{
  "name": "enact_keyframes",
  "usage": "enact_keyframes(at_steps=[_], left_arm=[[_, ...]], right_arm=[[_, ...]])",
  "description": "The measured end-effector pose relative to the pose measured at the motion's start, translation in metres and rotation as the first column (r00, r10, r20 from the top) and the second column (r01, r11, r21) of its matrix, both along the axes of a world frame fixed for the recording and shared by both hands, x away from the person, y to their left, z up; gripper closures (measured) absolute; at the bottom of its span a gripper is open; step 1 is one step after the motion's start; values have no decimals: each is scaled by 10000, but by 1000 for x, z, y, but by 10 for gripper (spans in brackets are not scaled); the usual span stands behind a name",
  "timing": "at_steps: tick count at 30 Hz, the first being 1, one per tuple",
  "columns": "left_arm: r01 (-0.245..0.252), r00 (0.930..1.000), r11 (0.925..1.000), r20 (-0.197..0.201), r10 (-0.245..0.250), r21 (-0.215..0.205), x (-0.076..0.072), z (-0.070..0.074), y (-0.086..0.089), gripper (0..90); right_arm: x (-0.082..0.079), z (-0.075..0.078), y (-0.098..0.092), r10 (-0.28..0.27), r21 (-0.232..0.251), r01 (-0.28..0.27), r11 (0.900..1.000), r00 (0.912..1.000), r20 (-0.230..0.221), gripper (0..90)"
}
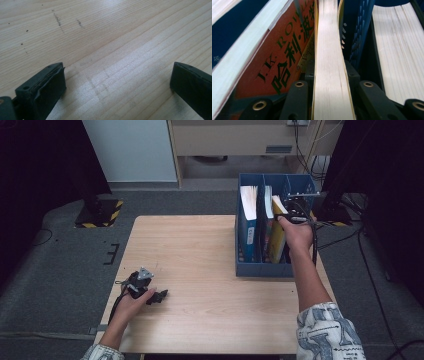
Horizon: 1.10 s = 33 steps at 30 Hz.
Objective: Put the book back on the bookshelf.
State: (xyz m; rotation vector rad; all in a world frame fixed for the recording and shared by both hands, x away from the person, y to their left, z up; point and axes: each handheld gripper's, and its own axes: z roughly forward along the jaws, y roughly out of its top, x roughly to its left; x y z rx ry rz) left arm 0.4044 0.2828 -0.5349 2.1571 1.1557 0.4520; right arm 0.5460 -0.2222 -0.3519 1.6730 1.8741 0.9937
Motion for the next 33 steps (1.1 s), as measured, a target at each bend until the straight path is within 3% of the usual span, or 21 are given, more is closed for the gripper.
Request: enact_keyframes(at_steps=[7, 16, 21, 33], left_arm=[[-1, 10000, 10000, 0, 1, -1, 0, 0, 0, 0], [27, 10000, 10000, -17, -27, 10, 0, 0, 0, 0], [40, 10000, 10000, -10, -40, 2, 0, 0, 0, 0], [72, 10000, 10000, -11, -72, -3, 1, 0, 0, 0]], right_arm=[[-1, 4, 0, -200, -148, 200, 9997, 9998, -57, 743], [6, 11, 4, -449, -165, 456, 9988, 9983, 359, 747], [13, 8, 6, -509, -70, 514, 9987, 9970, 576, 746], [18, 1, 10, -380, -8, 381, 9993, 9985, 395, 743]])
